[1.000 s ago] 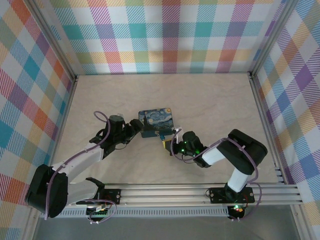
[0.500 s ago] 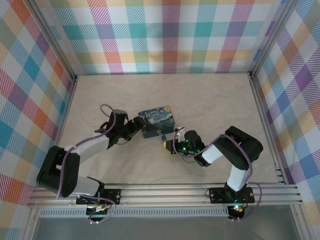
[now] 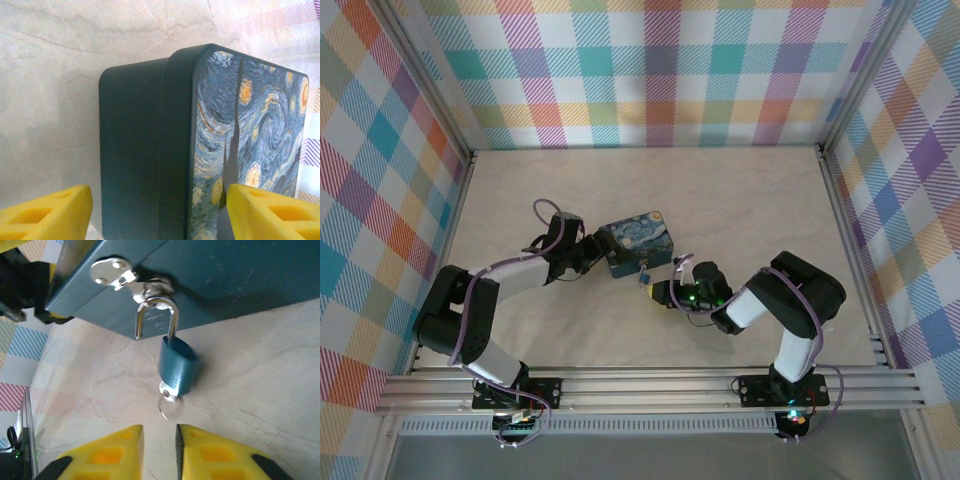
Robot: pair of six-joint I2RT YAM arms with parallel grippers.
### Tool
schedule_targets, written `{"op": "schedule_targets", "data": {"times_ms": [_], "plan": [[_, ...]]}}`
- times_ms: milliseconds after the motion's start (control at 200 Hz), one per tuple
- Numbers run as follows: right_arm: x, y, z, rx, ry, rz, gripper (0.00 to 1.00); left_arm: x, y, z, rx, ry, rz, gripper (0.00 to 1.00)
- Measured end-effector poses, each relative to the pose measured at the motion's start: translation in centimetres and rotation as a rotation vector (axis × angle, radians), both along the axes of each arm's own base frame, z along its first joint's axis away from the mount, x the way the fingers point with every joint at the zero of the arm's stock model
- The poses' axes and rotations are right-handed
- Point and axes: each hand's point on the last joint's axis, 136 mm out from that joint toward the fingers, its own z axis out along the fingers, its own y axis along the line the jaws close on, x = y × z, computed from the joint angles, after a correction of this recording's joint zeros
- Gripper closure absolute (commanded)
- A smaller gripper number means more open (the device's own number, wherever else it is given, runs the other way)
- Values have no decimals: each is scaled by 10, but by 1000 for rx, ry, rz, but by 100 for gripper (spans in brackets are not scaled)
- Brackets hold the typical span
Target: Unlock the padlock with the key
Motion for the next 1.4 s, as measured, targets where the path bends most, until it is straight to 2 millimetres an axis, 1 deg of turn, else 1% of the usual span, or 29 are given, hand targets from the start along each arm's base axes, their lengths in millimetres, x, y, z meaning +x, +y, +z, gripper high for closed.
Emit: {"op": "schedule_targets", "data": {"times_ms": [230, 375, 470, 610, 705, 870, 1065, 1400], "plan": [[2, -18, 6, 9, -10, -31, 57, 2, -2, 1, -12, -20, -8, 35], [3, -22, 13, 40, -38, -12, 53, 1, -2, 0, -20, -37, -8, 36], [4, -19, 17, 69, -62, 5, 49, -3, -1, 0, -23, -46, -9, 36], [4, -14, 15, 88, -73, 30, 45, -10, 2, 0, -25, -51, -9, 37], [10, -8, 19, 102, -89, 39, 41, -13, 2, 0, -25, -52, -10, 37], [21, 2, 26, 119, -117, 49, 38, -19, 3, 0, -22, -53, -10, 37], [32, 6, 22, 115, -128, 50, 37, -20, 4, -1, -22, -52, -8, 37], [39, 19, 22, 140, -139, 89, 38, -21, 2, 0, -24, -53, -9, 37]]}}
